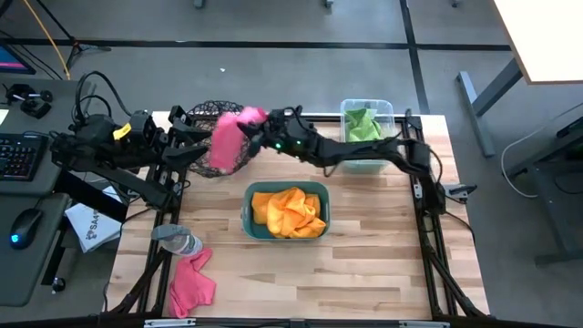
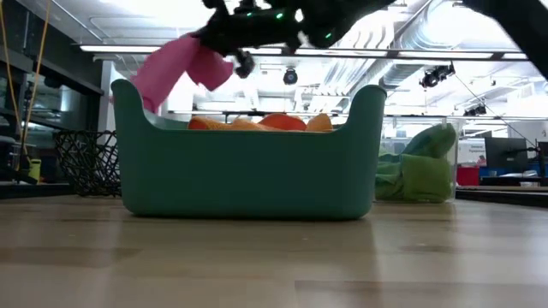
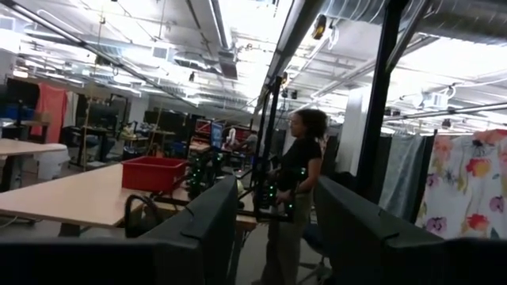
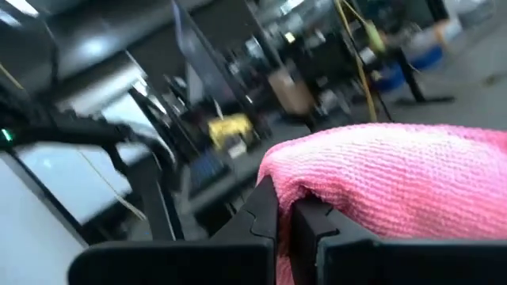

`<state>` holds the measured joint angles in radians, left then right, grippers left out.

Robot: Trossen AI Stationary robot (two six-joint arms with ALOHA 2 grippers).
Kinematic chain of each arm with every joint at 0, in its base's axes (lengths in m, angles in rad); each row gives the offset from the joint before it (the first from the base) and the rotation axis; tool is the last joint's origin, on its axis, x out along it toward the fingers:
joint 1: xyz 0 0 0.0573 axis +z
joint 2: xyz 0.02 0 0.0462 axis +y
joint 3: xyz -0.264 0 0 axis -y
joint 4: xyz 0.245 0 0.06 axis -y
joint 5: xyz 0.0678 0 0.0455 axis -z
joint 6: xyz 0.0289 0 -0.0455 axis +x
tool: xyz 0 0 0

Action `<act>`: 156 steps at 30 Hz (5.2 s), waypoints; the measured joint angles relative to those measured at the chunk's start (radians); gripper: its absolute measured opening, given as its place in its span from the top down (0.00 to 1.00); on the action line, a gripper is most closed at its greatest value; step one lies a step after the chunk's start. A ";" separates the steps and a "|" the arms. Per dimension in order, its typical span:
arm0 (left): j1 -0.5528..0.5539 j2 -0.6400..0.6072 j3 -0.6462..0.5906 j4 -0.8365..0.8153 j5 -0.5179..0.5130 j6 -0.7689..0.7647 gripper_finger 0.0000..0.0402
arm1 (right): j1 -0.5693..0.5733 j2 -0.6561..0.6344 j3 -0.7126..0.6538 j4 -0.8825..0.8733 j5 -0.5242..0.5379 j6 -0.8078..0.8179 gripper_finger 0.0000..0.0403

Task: Sort microfiber towel by color & place in baskets
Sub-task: Put the right pink microfiber cloth into the wire basket, then put the pink microfiber cloth into the wire basket

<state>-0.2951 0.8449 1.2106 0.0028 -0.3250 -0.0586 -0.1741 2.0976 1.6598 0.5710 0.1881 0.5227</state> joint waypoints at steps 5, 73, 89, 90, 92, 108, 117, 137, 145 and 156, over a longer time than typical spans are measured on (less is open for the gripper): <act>0.000 0.000 0.000 0.002 -0.002 0.000 0.61 | -0.027 0.157 0.204 -0.009 -0.018 -0.038 1.00; 0.000 0.050 0.000 0.017 -0.086 -0.122 0.61 | -0.090 0.311 0.695 -0.888 -0.484 0.245 0.19; 0.000 0.115 0.000 -0.016 -0.026 -0.228 0.61 | -0.159 0.196 0.696 -1.167 -0.581 -0.044 0.19; 0.000 0.122 0.000 -0.026 -0.020 -0.243 0.61 | -0.169 0.166 0.696 -1.240 -0.543 -0.104 0.19; 0.000 0.140 0.000 -0.049 -0.020 -0.275 0.61 | -0.181 0.097 0.696 -1.382 -0.440 -0.214 0.19; 0.110 0.712 0.303 -0.973 0.728 -0.491 0.61 | -0.077 -0.366 0.697 -2.019 0.145 -0.309 0.19; -0.064 0.984 0.307 -1.444 0.821 -0.309 0.61 | -0.025 -0.436 0.696 -2.142 0.231 -0.227 0.19; -0.322 1.153 0.192 -1.382 0.734 -0.128 0.61 | -0.020 -0.429 0.483 -2.144 0.220 -0.293 0.19; -0.404 1.152 0.176 -1.244 0.760 -0.018 0.61 | -0.020 -0.450 0.485 -2.141 0.220 -0.290 0.19; -0.420 1.152 0.126 -1.071 0.761 -0.095 0.61 | -0.020 -0.502 0.486 -2.141 0.220 -0.280 0.19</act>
<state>-0.7149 1.9972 1.3364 -1.0682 0.4360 -0.1534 -0.1936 1.5958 2.1453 -1.5702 0.4084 0.2428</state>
